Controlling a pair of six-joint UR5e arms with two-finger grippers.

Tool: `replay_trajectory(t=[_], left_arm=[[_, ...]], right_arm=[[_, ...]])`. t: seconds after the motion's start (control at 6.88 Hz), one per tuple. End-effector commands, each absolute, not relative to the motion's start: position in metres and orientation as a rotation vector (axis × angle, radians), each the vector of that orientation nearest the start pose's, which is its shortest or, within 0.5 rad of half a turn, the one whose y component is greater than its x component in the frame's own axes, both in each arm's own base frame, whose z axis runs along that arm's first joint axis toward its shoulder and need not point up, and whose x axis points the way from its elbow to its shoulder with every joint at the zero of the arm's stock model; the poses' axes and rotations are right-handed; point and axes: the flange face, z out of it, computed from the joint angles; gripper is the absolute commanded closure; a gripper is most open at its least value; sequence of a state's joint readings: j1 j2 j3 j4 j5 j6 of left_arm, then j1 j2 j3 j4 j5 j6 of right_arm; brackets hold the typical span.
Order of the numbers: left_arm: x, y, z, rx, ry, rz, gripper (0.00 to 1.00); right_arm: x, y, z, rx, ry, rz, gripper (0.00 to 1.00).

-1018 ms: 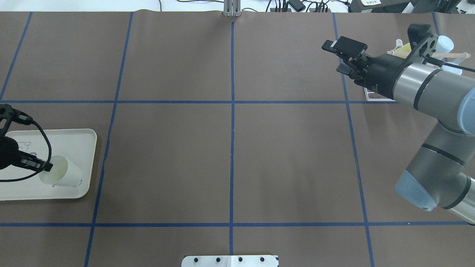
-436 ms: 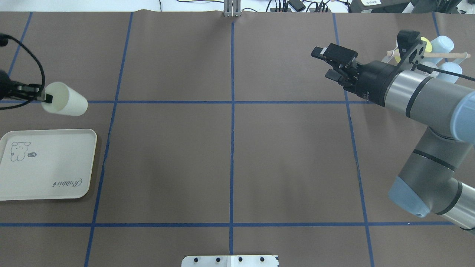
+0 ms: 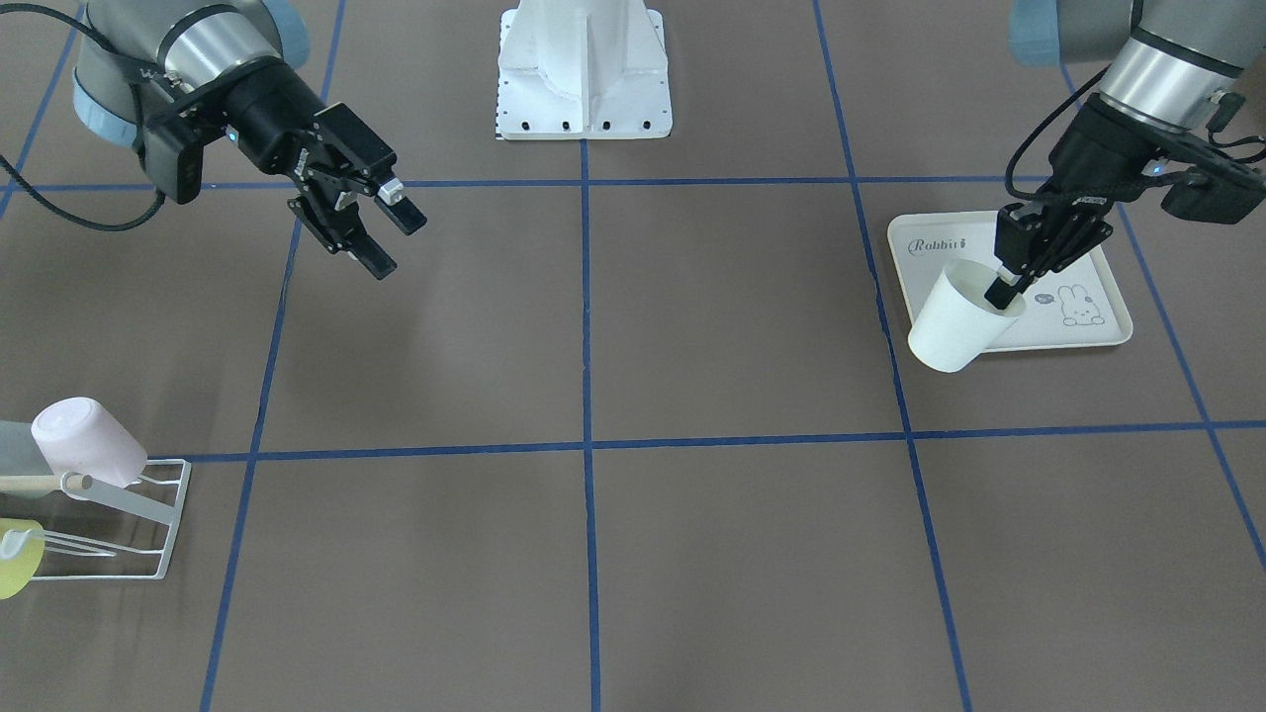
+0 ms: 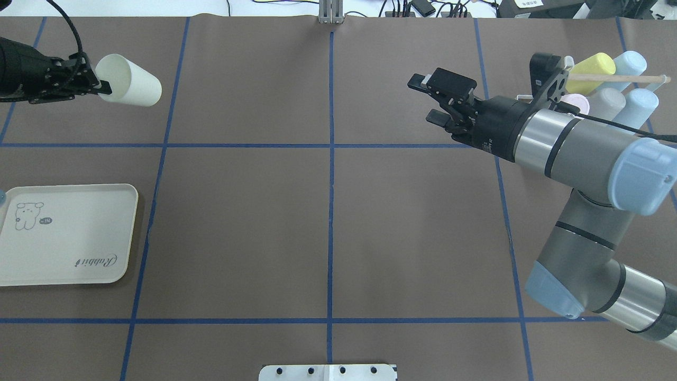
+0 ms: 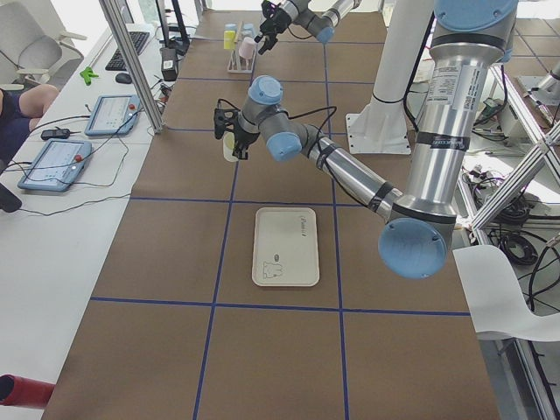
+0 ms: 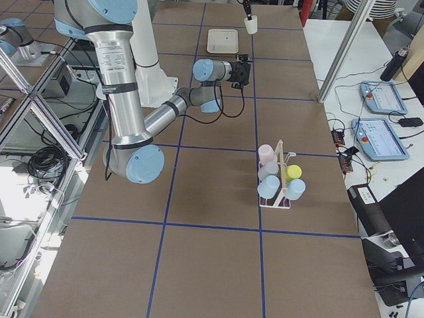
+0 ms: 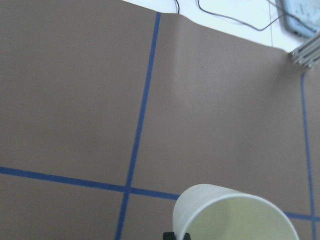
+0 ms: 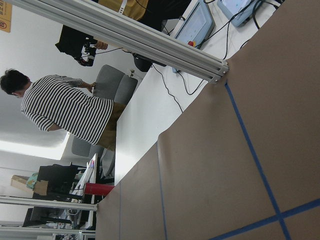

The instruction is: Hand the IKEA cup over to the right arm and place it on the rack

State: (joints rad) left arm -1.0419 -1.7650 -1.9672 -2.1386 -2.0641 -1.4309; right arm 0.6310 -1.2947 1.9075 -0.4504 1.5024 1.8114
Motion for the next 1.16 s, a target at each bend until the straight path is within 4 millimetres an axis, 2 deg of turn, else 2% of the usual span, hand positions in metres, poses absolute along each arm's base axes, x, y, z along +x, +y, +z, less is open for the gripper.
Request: replay_trajectory(t=[0.0,0.15,0.29,0.44,0.58,0.73,1.02], left_arm=[[0.197,-0.503,0.293,0.208,1.458,-0.715,1.0],[0.215,-0.495,0.293,0.144,1.612,-0.825,1.0],[0.23,-0.488,0.284,0.039,1.789,-0.906,1.0],[0.259,-0.485,0.262,-0.072,1.925,-0.963,1.0],[0.297,-0.473,0.241,-0.146,2.042,-1.022,1.0],[0.328,-0.462,0.229,-0.209,2.161,-1.073,1.0],[0.358,-0.454,0.217,-0.349,2.321,-1.115,1.0]], right_arm=[[-0.352,-0.412,0.197,0.391,-1.824,0.737,0.0],[-0.361,-0.414,0.18,0.369,-1.869,0.79,0.0],[-0.366,-0.416,0.167,0.373,-1.891,0.799,0.0],[-0.366,-0.416,0.167,0.375,-1.896,0.797,0.0],[-0.368,-0.416,0.168,0.373,-1.892,0.795,0.0],[-0.37,-0.416,0.163,0.362,-1.905,0.799,0.0],[-0.371,-0.417,0.165,0.342,-1.976,0.804,0.0]])
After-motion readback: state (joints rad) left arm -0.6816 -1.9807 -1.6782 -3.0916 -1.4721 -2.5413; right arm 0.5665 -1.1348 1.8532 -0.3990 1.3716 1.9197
